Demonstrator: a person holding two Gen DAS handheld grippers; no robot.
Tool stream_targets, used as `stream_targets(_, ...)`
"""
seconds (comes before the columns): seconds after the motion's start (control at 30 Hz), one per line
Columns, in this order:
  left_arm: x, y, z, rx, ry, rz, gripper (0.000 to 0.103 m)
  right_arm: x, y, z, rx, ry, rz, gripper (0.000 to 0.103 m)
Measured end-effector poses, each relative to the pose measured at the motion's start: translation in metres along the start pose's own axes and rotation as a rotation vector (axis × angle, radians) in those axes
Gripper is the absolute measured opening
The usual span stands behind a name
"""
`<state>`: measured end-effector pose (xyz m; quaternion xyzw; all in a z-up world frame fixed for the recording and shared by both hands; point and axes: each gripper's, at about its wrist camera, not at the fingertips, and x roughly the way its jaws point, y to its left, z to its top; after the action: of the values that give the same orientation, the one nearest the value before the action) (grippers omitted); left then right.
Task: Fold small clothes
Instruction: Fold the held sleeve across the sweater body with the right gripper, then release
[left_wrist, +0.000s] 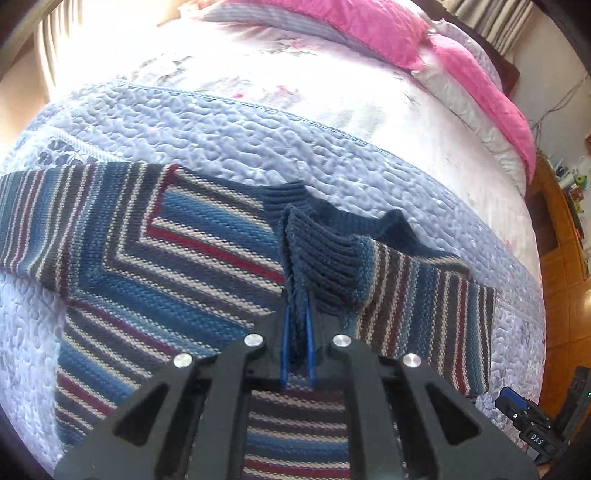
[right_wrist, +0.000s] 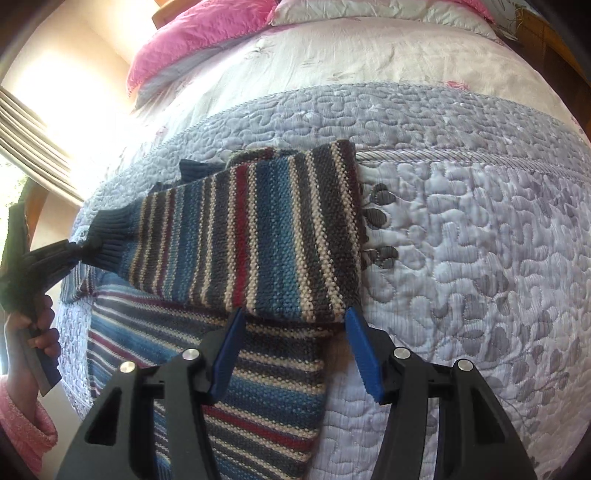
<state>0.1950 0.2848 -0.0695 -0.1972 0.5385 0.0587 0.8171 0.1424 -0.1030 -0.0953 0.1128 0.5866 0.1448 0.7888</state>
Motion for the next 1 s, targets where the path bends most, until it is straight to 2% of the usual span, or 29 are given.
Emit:
stream_targets(0.13,0.009,0.015,0.0,-0.003,0.022,0.014,0.006,0.019,0.007,0.012,0.027,0.024,0.065,0.057)
stream_targets(0.3,0.035,0.018,-0.008,0.022,0.066,0.048,0.008,0.047,0.002,0.012,0.051,0.09,0.03,0.057)
stream_targets(0.43,0.06,0.022,-0.013,0.053,0.105,0.112,0.017,0.063,-0.005,0.006,0.066,0.118,0.033,0.057)
stream_targets(0.53,0.067,0.026,-0.014,0.061,0.126,0.127,0.023,0.061,-0.001,0.007,0.052,0.118,0.025,0.057)
stream_targets(0.6,0.057,0.029,-0.011,0.058,0.115,0.138,0.026,0.052,0.001,0.011,0.066,0.098,0.043,0.058)
stream_targets(0.7,0.029,0.031,-0.008,0.051,0.036,0.153,0.032,0.037,0.005,0.016,0.089,0.059,0.089,0.058)
stream_targets(0.77,0.015,0.026,-0.008,0.059,0.006,0.133,0.035,0.034,0.012,0.019,0.073,0.051,0.079,0.058)
stream_targets(0.83,0.012,0.016,-0.008,0.083,0.007,0.1,0.036,0.038,0.02,0.021,0.043,0.051,0.055,0.058)
stream_targets(0.93,0.025,0.003,-0.013,0.086,0.057,0.039,0.036,0.049,0.027,0.019,0.028,0.074,0.025,0.058)
stream_targets(1.0,0.041,0.0,-0.016,0.089,0.093,0.035,0.036,0.059,0.026,0.015,0.032,0.096,0.015,0.058)
